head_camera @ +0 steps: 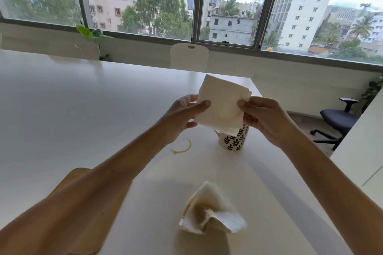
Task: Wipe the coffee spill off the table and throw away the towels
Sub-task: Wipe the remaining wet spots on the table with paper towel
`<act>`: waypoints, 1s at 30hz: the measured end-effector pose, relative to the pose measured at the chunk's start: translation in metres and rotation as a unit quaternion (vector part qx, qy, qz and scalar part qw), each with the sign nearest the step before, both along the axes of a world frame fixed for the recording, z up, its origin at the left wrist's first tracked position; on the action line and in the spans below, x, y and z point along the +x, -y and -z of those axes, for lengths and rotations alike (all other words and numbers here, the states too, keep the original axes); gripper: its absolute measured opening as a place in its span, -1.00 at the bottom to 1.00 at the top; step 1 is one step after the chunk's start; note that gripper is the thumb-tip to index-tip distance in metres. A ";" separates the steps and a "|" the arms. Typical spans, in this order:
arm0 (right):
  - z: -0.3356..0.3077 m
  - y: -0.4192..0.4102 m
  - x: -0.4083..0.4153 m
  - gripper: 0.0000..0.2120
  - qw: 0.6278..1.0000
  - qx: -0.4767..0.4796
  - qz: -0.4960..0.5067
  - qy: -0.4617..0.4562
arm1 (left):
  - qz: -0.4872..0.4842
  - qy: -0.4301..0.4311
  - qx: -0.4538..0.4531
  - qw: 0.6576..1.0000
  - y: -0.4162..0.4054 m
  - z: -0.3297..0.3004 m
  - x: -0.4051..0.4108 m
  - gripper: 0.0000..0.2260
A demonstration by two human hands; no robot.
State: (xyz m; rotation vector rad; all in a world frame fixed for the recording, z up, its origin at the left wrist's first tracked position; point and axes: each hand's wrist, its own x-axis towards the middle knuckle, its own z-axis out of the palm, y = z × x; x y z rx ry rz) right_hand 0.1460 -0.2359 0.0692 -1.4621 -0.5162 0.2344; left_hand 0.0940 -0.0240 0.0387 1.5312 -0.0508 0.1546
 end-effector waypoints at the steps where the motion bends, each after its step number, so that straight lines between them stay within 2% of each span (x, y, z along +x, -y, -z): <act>1: 0.003 -0.006 -0.003 -0.84 1.000 -0.004 -0.006 -0.016 | -0.007 -0.009 -0.012 1.000 -0.007 0.003 -0.005 -0.75; 4: 0.012 -0.027 -0.011 -0.52 0.995 0.006 -0.028 -0.100 | -0.030 -0.038 -0.039 0.998 -0.026 0.012 -0.017 -0.88; 7: 0.021 -0.048 -0.021 -0.35 0.981 0.037 -0.061 -0.182 | -0.036 -0.069 -0.047 0.996 -0.043 0.021 -0.025 -0.78; 10: 0.026 -0.065 -0.028 -0.40 0.968 0.057 -0.123 -0.210 | -0.004 -0.095 0.000 0.995 -0.055 0.030 -0.033 -0.74; 12: 0.028 -0.071 -0.028 -0.47 0.963 0.029 -0.153 -0.218 | 0.030 -0.094 0.045 0.994 -0.063 0.035 -0.037 -0.77; 15: 0.028 -0.075 -0.026 -0.67 0.955 -0.023 -0.188 -0.230 | 0.032 -0.066 0.120 0.990 -0.074 0.039 -0.039 -0.76; 18: 0.028 -0.080 -0.024 -0.74 0.955 -0.085 -0.199 -0.201 | 0.035 -0.043 0.175 0.983 -0.083 0.037 -0.036 -0.78; 21: 0.028 -0.088 -0.025 -0.70 0.955 -0.146 -0.176 -0.188 | 0.034 -0.021 0.223 0.974 -0.084 0.035 -0.030 -0.78; 24: 0.023 -0.097 -0.023 -0.77 0.977 -0.135 -0.066 -0.152 | -0.062 0.020 0.291 0.955 -0.087 0.039 -0.026 -0.79; 27: 0.023 -0.104 -0.018 -0.79 0.992 -0.061 0.095 -0.051 | -0.166 0.046 0.399 0.901 -0.107 0.055 -0.032 -0.80; 28: 0.025 -0.105 -0.018 -0.77 0.989 -0.069 0.129 0.005 | -0.178 0.042 0.436 0.881 -0.115 0.063 -0.035 -0.77; 30: 0.035 -0.107 -0.018 -0.76 0.961 -0.159 0.176 0.141 | -0.186 0.014 0.517 0.836 -0.126 0.079 -0.043 -0.70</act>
